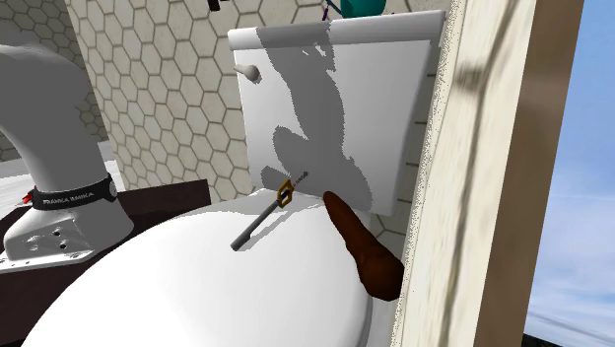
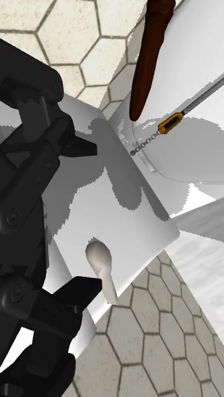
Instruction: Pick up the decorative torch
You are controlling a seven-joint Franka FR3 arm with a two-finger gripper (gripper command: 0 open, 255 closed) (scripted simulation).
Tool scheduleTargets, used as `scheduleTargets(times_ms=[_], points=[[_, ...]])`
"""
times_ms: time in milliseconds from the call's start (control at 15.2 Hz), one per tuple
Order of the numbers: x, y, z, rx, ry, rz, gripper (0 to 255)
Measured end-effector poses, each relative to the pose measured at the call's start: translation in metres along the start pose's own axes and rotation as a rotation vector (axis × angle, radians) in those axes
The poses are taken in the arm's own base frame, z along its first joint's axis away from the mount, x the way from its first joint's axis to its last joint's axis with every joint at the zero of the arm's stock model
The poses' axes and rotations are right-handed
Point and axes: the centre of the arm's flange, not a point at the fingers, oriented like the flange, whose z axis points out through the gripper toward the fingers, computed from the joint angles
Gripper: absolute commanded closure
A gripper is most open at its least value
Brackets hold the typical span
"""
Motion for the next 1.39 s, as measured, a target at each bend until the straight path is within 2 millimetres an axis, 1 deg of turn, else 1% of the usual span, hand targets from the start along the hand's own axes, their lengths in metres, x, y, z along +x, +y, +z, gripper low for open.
scheduleTargets(times_ms=[66,132,330,726,792,924,1056,1386], points=[[0.0,0.0,0.0,0.0,0.0,0.0,0],[-0.001,0.005,0.004,0.003,-0.004,-0.012,0],[-0.001,0.033,0.026,0.018,-0.025,-0.084,0],[-0.005,0.091,0.08,0.055,-0.074,-0.256,0],[-0.002,0.101,0.088,0.061,-0.082,-0.285,0],[0.002,0.118,0.111,0.074,-0.099,-0.343,0],[0.006,0.141,0.133,0.086,-0.115,-0.4,0],[0.018,0.183,0.18,0.117,-0.156,-0.546,0]])
